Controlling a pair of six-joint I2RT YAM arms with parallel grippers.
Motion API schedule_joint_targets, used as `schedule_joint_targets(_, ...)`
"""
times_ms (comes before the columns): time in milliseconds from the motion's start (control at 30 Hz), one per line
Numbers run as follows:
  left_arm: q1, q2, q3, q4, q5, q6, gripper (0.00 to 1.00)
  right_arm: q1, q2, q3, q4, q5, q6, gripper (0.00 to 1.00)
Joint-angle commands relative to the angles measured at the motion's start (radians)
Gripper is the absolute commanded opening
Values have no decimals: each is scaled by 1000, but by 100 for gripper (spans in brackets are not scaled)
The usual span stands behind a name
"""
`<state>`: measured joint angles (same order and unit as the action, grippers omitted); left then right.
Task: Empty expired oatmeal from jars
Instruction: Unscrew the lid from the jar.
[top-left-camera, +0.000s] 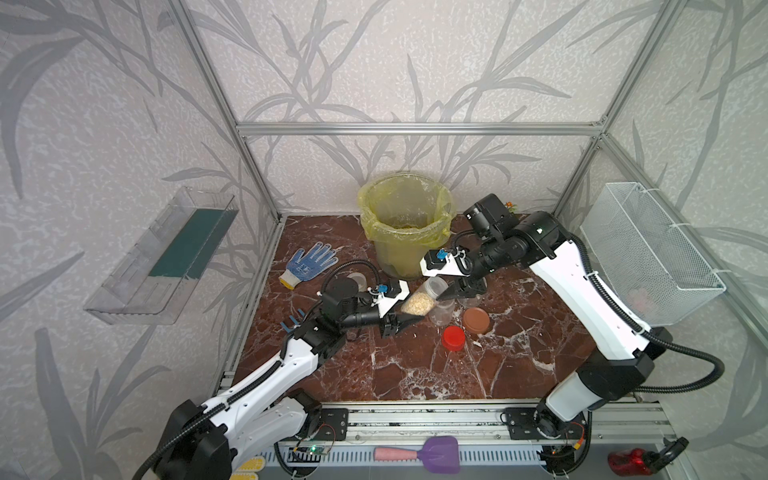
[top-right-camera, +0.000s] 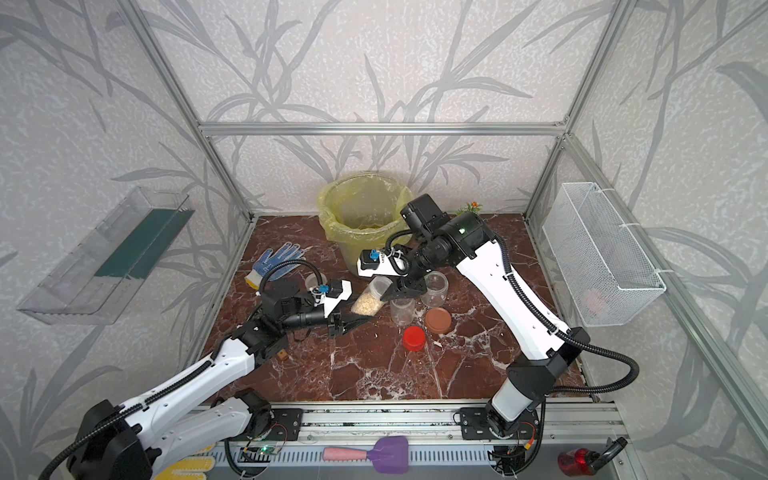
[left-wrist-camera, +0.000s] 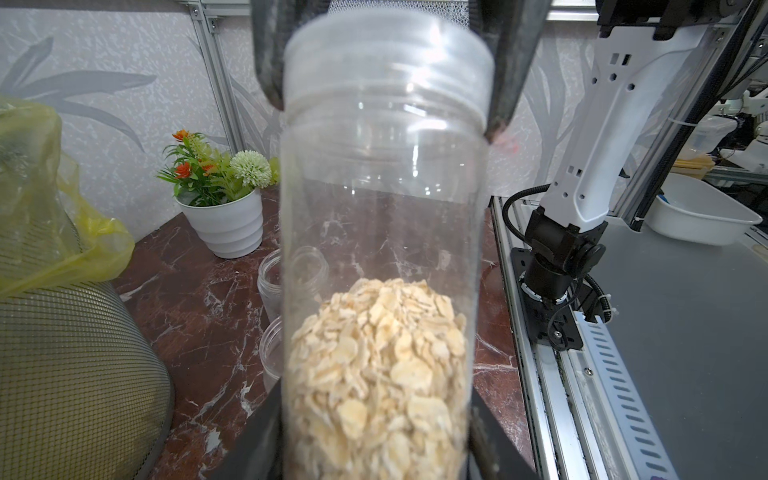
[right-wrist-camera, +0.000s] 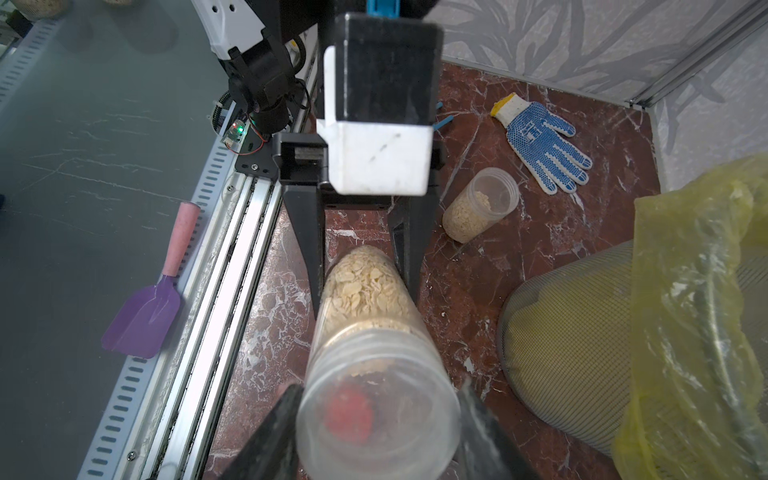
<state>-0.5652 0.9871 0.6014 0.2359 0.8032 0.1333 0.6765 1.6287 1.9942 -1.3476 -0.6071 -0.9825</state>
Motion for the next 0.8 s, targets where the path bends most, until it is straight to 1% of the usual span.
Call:
schedule_joint_targets(0, 29, -23, 47, -88, -101, -82, 0, 10, 5, 4, -114, -64, -71, 32)
schedule_joint_targets(67, 20, -35, 69, -98, -94, -67, 0, 9, 18, 5, -114, -69, -73, 36)
schedule_joint_targets(233, 11, -53, 95, -97, -64, -49, 0, 9, 36, 4, -112, -73, -73, 42)
schedule_joint_targets(667, 11, -80, 98, -111, -74, -28, 0, 8, 14, -49, -66, -41, -70, 57)
schedule_joint_targets(733, 11, -84, 98, -110, -74, -29, 0, 8, 6, -59, -54, -36, -65, 64)
schedule_joint_targets(767, 11, -86, 97, -108, -72, -29, 0, 8, 1, -66, -46, -31, -64, 70)
